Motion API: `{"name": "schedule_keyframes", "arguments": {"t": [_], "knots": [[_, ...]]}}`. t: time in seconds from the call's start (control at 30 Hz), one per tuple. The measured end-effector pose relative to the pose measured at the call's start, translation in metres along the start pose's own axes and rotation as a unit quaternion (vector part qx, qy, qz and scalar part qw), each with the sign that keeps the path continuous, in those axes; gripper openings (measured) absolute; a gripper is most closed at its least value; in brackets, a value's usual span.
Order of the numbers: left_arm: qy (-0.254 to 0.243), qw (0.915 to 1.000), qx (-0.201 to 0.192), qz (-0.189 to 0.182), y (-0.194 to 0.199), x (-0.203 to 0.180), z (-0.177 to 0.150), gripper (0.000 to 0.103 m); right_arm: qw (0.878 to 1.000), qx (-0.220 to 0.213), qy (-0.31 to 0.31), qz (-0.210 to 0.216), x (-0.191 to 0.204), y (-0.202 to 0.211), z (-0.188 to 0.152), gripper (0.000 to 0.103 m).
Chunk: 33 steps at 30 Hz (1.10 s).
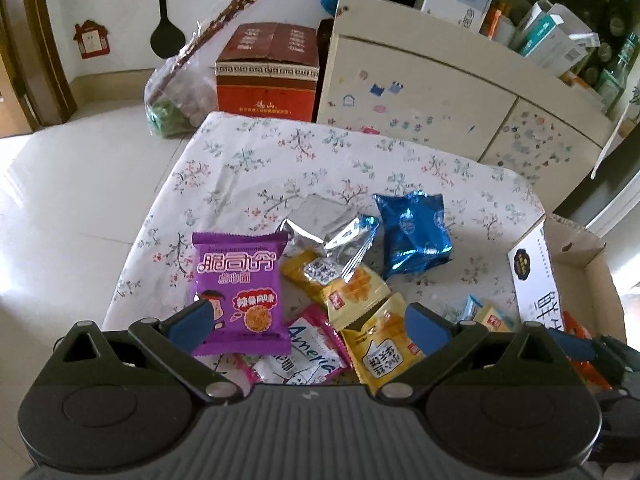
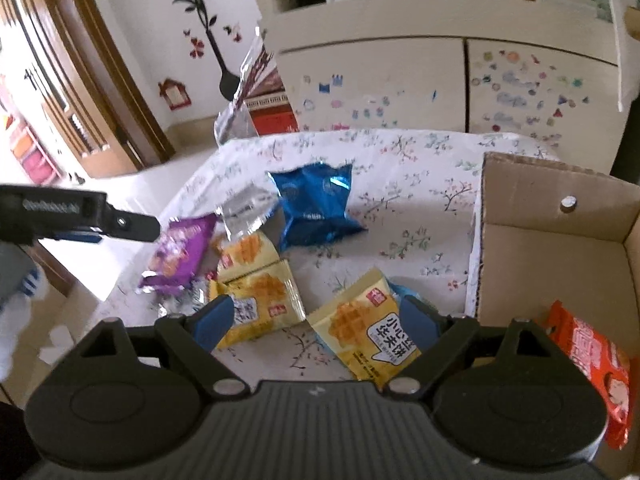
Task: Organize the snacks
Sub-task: 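Move the right gripper back over the snack pile toward the yellow waffle packets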
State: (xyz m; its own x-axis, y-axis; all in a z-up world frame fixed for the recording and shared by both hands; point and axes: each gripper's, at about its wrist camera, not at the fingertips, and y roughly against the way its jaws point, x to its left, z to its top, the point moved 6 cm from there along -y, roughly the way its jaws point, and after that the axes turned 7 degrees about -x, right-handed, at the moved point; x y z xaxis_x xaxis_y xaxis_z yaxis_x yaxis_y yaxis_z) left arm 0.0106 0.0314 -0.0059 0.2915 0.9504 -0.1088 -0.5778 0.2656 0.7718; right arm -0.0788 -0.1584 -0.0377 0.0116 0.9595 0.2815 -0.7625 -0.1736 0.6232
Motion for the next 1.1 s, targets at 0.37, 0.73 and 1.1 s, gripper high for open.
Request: {"name": "schedule_keyframes", "arguments": {"t": [0.37,0.73,1.1], "knots": [[-0.006,0.9986,0.051,0.008,-0.032,0.014,-0.028,0.103,0.996,0.044,0.017,-0.071,0.000,-0.035,-0.016,0.090],[-0.009,0.9971,0.075,0.012,-0.049,0.019,-0.040,0.103,0.997,0.042,-0.003,-0.059,0.004,-0.044,-0.019,0.102],[0.032,0.9958,0.085,0.016,-0.054,0.037,-0.037,0.103,0.999,0.037,-0.034,0.000,0.007,-0.031,-0.007,0.101]]}}
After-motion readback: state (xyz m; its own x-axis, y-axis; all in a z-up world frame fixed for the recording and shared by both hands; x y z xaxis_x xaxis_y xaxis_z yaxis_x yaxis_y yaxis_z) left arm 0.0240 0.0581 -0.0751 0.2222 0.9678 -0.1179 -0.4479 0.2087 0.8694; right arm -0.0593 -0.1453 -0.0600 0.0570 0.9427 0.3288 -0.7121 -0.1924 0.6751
